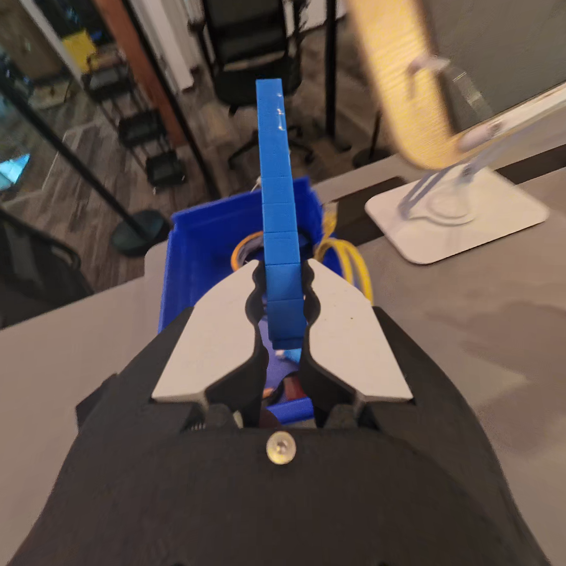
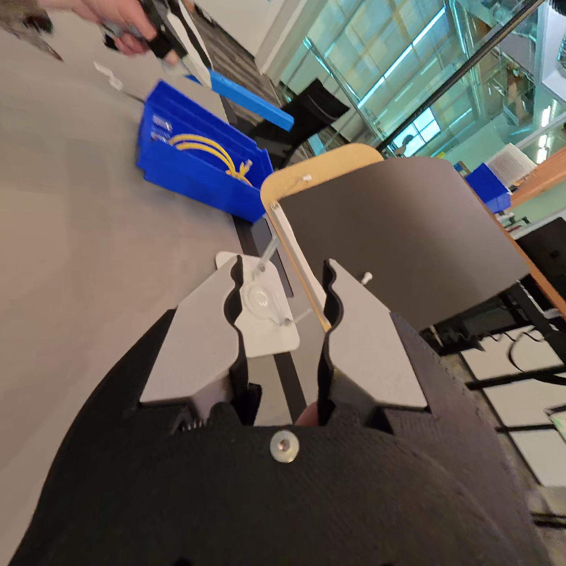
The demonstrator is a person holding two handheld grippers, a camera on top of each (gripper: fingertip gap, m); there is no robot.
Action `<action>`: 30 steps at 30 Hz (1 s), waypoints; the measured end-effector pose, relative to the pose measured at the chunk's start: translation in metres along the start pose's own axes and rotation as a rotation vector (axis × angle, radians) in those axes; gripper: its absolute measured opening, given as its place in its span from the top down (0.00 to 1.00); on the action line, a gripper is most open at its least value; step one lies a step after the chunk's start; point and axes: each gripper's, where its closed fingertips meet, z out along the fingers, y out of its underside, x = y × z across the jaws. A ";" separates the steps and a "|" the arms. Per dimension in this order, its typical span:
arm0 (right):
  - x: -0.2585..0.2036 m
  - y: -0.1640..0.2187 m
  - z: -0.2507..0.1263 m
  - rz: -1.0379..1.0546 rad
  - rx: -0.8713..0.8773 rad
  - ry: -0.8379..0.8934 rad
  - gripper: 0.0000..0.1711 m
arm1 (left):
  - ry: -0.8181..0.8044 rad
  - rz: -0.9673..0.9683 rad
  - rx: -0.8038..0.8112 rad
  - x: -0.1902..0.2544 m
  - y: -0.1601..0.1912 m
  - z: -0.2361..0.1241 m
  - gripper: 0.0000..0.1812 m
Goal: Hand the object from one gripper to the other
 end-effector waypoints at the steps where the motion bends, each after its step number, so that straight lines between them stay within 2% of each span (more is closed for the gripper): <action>1: -0.003 -0.005 0.005 0.028 0.029 -0.013 0.71 | 0.024 0.000 0.031 0.011 -0.010 -0.005 0.88; 6: -0.014 -0.016 0.035 0.194 0.116 -0.072 0.71 | 0.206 0.042 0.183 0.088 -0.058 -0.022 0.88; 11: -0.024 -0.012 0.060 0.386 0.206 -0.158 0.71 | 0.473 0.030 0.302 0.179 -0.095 -0.030 0.88; 15: -0.023 -0.008 0.073 0.621 0.314 -0.240 0.69 | 0.670 0.013 0.351 0.236 -0.111 -0.031 0.88; 18: -0.022 -0.010 0.077 0.728 0.398 -0.286 0.65 | 0.758 0.021 0.349 0.268 -0.112 -0.024 0.88; 22: -0.012 -0.008 0.079 0.830 0.471 -0.273 0.65 | 0.891 0.012 0.366 0.302 -0.109 -0.020 0.88; 24: -0.013 -0.008 0.079 0.833 0.489 -0.276 0.69 | 0.927 -0.001 0.378 0.311 -0.108 -0.018 0.88; 28: -0.019 -0.016 0.073 0.830 0.551 -0.342 0.74 | 0.977 -0.026 0.432 0.318 -0.110 -0.023 0.88; 30: -0.024 -0.023 0.067 0.826 0.593 -0.394 0.72 | 0.988 -0.056 0.448 0.317 -0.111 -0.025 0.88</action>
